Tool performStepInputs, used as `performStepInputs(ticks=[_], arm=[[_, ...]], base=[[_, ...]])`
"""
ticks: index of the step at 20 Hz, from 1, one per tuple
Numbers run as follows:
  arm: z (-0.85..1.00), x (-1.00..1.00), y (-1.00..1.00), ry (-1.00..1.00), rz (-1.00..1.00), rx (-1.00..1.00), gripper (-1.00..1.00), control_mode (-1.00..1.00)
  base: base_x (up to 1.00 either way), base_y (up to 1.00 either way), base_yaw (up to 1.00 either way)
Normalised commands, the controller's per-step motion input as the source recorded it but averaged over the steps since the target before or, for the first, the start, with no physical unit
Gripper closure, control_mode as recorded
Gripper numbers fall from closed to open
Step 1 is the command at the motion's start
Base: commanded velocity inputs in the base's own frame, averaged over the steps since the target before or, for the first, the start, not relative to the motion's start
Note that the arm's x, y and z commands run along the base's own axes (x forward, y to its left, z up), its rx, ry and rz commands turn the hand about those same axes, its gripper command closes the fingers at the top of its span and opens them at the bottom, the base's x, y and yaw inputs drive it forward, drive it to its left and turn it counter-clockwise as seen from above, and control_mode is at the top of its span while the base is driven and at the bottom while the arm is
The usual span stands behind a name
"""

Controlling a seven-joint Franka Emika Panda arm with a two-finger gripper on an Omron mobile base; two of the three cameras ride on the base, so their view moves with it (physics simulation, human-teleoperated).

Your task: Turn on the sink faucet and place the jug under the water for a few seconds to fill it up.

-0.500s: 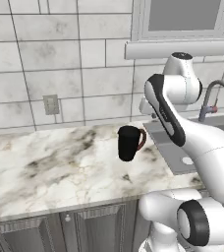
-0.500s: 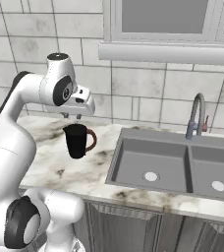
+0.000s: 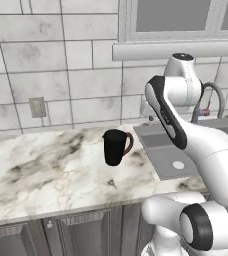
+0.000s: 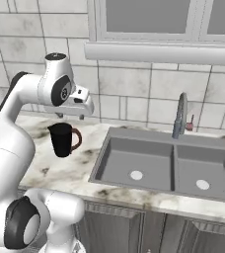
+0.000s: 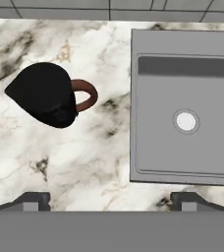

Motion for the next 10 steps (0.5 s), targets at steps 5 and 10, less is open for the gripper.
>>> performStepInputs(ticks=[5, 10], arm=[[0.0, 0.0, 0.0, 0.0, 0.0, 0.0, -1.0, 1.0], [0.0, 0.0, 0.0, 0.0, 0.0, 0.0, -1.0, 1.0]], base=[[0.02, -1.0, 0.0], [0.0, -0.74, 0.0]])
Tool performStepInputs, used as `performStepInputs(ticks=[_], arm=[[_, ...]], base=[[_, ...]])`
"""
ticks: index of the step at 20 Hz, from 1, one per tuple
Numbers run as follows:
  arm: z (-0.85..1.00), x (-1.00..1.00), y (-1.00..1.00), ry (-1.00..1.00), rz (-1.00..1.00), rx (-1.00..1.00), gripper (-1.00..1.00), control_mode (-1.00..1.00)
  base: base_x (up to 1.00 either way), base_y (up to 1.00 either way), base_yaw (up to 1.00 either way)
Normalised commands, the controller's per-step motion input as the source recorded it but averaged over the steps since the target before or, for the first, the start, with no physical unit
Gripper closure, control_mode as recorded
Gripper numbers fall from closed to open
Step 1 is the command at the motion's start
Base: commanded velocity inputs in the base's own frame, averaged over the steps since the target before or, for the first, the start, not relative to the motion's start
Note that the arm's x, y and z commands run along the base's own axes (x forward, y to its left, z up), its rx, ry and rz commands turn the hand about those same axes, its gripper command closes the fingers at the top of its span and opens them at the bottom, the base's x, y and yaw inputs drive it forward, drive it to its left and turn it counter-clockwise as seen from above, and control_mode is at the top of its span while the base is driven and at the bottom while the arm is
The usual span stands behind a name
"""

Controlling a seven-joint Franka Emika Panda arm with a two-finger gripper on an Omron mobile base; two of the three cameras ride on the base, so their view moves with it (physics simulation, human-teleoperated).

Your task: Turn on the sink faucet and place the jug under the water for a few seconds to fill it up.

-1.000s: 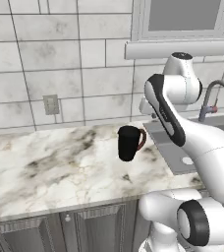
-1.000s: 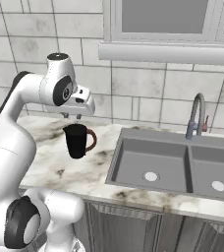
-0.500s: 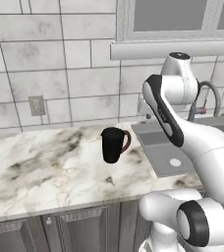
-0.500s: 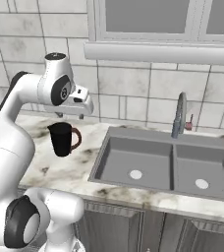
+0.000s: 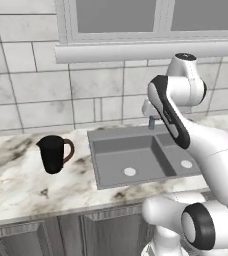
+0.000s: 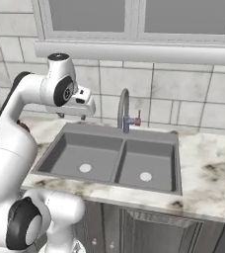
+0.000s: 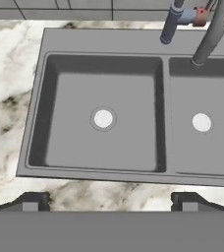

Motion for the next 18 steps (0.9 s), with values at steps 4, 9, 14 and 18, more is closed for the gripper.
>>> performStepInputs(ticks=[4, 9, 14, 18], arm=[[0.0, 0.0, 0.0, 0.0, 0.0, 0.0, -1.0, 1.0], [0.0, 0.0, 0.0, 0.0, 0.0, 0.0, -1.0, 1.0], [0.0, 0.0, 0.0, 0.0, 0.0, 0.0, -1.0, 1.0], [0.0, 0.0, 0.0, 0.0, 0.0, 0.0, -1.0, 1.0]], base=[[0.0, -0.5, 0.0], [0.0, -0.4, -0.01], [0.0, -0.41, -0.01], [0.0, -0.24, 0.0]])
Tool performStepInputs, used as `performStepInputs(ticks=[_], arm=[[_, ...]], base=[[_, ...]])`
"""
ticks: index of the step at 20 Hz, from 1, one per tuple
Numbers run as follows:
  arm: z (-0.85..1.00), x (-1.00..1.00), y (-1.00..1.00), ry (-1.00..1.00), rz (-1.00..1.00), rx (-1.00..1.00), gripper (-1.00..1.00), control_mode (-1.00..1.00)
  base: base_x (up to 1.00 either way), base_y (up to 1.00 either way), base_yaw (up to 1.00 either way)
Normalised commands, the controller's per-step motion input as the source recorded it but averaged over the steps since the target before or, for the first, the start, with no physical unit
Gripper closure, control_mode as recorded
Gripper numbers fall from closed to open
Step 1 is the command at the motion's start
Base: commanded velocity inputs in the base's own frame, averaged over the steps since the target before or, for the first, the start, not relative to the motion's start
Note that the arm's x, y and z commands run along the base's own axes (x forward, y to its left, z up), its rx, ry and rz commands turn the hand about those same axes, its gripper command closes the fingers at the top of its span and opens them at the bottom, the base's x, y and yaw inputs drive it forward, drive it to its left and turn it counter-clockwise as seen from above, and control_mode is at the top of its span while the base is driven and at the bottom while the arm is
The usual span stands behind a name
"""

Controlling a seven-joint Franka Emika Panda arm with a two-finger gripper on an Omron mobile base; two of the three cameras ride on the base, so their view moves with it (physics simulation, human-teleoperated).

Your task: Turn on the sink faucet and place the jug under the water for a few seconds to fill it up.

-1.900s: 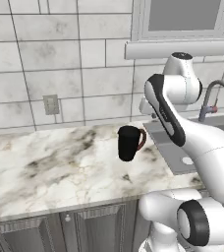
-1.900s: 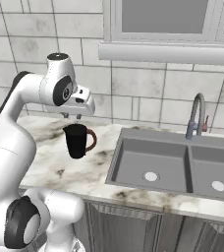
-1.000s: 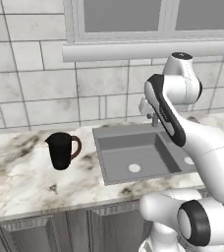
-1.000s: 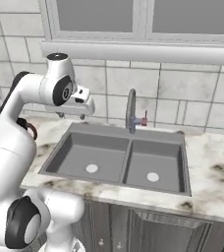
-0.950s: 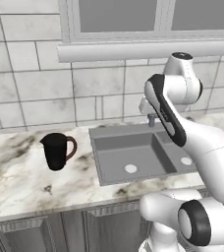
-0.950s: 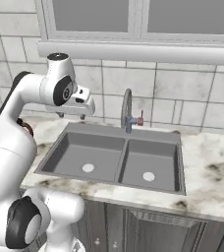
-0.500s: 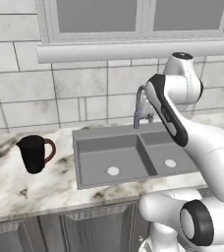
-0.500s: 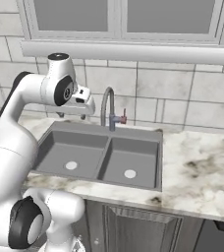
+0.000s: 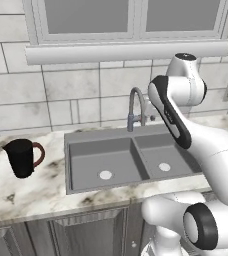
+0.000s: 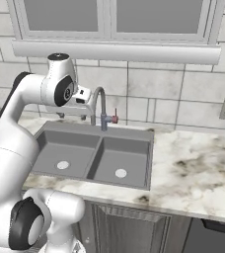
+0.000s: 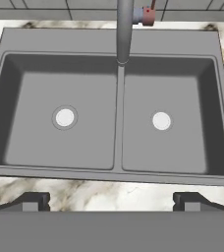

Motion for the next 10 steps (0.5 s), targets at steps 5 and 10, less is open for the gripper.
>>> performStepInputs(ticks=[5, 10], arm=[[0.0, 0.0, 0.0, 0.0, 0.0, 0.0, -1.0, 1.0], [0.0, 0.0, 0.0, 0.0, 0.0, 0.0, -1.0, 1.0]], base=[[0.0, -0.07, 0.0], [0.01, 0.0, 0.0]])
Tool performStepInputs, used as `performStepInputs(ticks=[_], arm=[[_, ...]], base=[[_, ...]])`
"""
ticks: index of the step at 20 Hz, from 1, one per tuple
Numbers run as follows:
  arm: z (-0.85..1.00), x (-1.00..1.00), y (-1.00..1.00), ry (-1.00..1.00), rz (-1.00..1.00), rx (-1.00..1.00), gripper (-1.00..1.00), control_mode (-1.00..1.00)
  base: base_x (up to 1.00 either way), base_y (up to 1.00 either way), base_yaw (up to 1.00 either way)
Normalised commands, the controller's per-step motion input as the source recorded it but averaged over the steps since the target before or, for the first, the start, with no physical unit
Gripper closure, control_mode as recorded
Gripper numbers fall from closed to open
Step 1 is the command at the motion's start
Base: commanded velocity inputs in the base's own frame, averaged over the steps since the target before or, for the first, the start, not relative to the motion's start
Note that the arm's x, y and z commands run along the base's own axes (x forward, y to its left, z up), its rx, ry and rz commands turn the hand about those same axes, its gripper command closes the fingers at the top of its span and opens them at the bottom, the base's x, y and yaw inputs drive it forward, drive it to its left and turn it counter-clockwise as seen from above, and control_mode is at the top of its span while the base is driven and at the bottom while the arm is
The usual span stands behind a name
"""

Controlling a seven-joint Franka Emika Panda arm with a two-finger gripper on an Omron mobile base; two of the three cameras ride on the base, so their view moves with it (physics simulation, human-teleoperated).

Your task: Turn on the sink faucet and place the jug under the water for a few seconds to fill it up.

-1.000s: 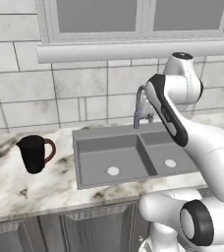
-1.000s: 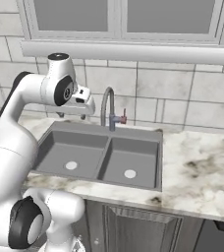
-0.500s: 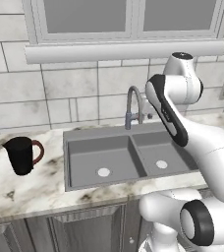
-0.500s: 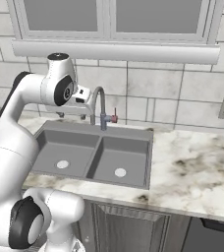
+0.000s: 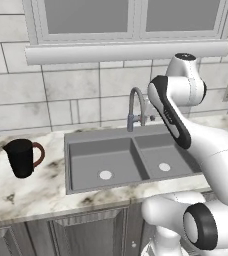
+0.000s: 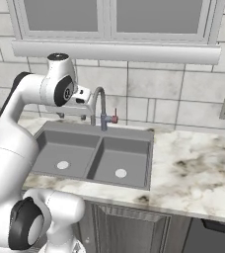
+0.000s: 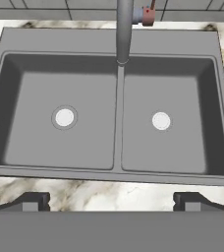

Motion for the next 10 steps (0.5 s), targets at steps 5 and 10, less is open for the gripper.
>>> performStepInputs(ticks=[5, 10], arm=[[0.0, 0.0, 0.0, 0.0, 0.0, 0.0, -1.0, 1.0], [0.0, 0.0, 0.0, 0.0, 0.0, 0.0, -1.0, 1.0]], base=[[0.0, -0.23, 0.0], [0.0, -0.23, 0.0]])
